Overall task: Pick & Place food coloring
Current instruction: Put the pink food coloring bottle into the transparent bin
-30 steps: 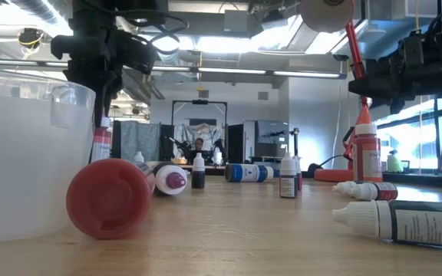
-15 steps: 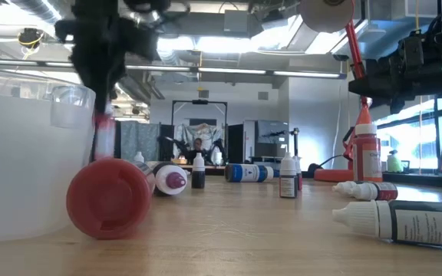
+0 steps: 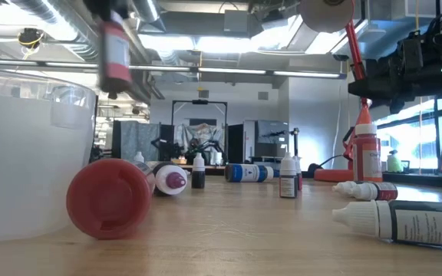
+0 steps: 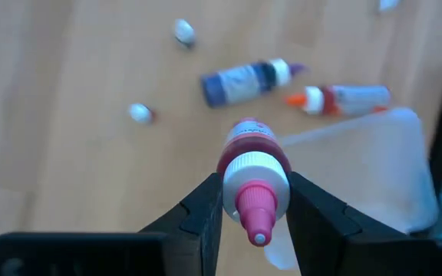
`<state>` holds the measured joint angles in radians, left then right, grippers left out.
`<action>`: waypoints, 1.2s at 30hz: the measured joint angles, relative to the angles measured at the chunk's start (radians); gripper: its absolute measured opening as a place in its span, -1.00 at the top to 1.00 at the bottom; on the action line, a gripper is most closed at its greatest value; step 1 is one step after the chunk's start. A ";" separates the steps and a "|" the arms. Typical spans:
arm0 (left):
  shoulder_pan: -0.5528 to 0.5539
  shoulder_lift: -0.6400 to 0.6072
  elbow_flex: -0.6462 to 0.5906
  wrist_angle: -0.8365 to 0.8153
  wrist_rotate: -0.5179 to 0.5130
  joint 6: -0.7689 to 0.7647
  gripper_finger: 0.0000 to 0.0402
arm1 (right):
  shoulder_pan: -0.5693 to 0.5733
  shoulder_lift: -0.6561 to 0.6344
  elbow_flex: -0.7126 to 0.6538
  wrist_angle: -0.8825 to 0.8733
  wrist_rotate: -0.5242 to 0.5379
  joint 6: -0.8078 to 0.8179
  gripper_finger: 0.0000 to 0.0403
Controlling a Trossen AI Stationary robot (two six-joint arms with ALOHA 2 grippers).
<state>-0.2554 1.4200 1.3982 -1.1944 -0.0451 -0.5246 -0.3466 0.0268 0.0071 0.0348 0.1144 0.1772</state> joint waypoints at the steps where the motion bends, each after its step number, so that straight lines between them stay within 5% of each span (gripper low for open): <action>1: -0.028 0.000 0.000 -0.001 0.000 -0.036 0.43 | 0.000 0.000 0.000 0.000 0.000 0.000 0.68; 13: -0.343 0.050 0.000 -0.002 -0.180 -0.677 0.43 | 0.000 0.000 0.000 0.004 0.024 0.000 0.68; 23: -0.407 0.257 0.000 -0.142 -0.132 -0.880 0.43 | 0.000 0.000 0.000 0.004 0.024 -0.002 0.68; 36: -0.405 0.341 0.000 -0.145 -0.117 -0.999 0.40 | 0.000 0.000 0.000 0.004 0.024 0.002 0.68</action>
<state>-0.6603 1.7608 1.3982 -1.3392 -0.1619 -1.5238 -0.3466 0.0269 0.0071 0.0383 0.1383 0.1793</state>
